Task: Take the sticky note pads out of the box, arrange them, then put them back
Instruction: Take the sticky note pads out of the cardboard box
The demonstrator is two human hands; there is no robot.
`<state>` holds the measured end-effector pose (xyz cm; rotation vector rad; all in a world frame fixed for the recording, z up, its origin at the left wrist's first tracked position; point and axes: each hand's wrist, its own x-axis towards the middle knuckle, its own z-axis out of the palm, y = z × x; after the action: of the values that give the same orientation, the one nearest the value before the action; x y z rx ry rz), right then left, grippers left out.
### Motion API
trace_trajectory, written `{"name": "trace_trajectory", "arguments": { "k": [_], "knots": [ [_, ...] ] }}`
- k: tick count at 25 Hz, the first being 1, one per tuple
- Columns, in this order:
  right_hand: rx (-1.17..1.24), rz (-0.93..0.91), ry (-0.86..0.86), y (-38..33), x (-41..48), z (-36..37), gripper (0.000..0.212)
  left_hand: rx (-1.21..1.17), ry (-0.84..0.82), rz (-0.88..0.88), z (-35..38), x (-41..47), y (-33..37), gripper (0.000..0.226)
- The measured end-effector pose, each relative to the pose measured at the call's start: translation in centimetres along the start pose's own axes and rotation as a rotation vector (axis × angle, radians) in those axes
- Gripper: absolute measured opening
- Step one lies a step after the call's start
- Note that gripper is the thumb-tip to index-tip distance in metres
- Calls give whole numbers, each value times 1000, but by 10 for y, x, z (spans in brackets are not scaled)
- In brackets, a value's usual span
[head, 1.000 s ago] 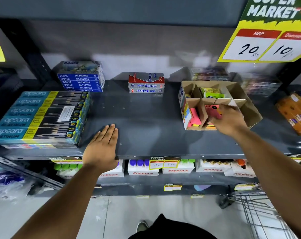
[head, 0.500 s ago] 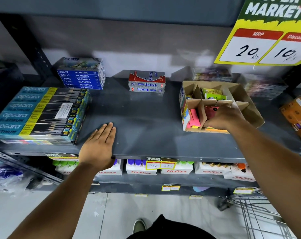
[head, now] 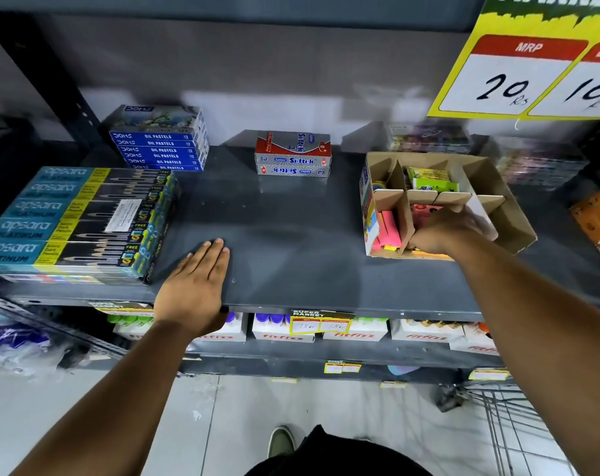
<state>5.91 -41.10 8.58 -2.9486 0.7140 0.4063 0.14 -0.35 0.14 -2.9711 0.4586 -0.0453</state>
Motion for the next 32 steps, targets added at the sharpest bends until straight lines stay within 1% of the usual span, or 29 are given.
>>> {"name": "trace_trajectory", "arguments": {
  "k": [2, 9, 13, 17, 19, 21, 23, 26, 28, 30, 32],
  "knots": [
    [52, 47, 36, 0, 3, 7, 113, -3, -1, 0, 0, -1, 0, 91],
    [125, 66, 92, 3, -1, 12, 136, -26, -9, -13, -2, -2, 1, 94],
    [86, 49, 108, 7, -11, 1, 137, -40, -6, -2, -4, -2, 0, 99],
    [106, 111, 104, 14, -30, -32, 126, -46, 3, 7, -4, -3, 0, 94],
    [159, 116, 160, 14, -45, -51, 120, -62, 16, 11, -4, -3, 1, 93],
    [231, 73, 218, 5, -63, -65, 113, -107, 28, 8, -5, -3, 0, 97],
    [258, -16, 221, -14, -84, -72, 111, -122, 24, 7, -5, -3, 0, 99],
    [273, -110, 208, -52, -110, -64, 112, -126, 22, 16, -4, -4, -1, 99],
    [297, -162, 166, -78, -121, -51, 119, -116, 12, 18, -4, -5, -1, 102],
    [293, -191, 115, -100, -126, -33, 125, -117, 21, 26, -4, -5, -1, 102],
    [250, -192, 75, -114, -127, -12, 125, -121, 33, 25, -5, -6, 0, 99]
  ]
}}
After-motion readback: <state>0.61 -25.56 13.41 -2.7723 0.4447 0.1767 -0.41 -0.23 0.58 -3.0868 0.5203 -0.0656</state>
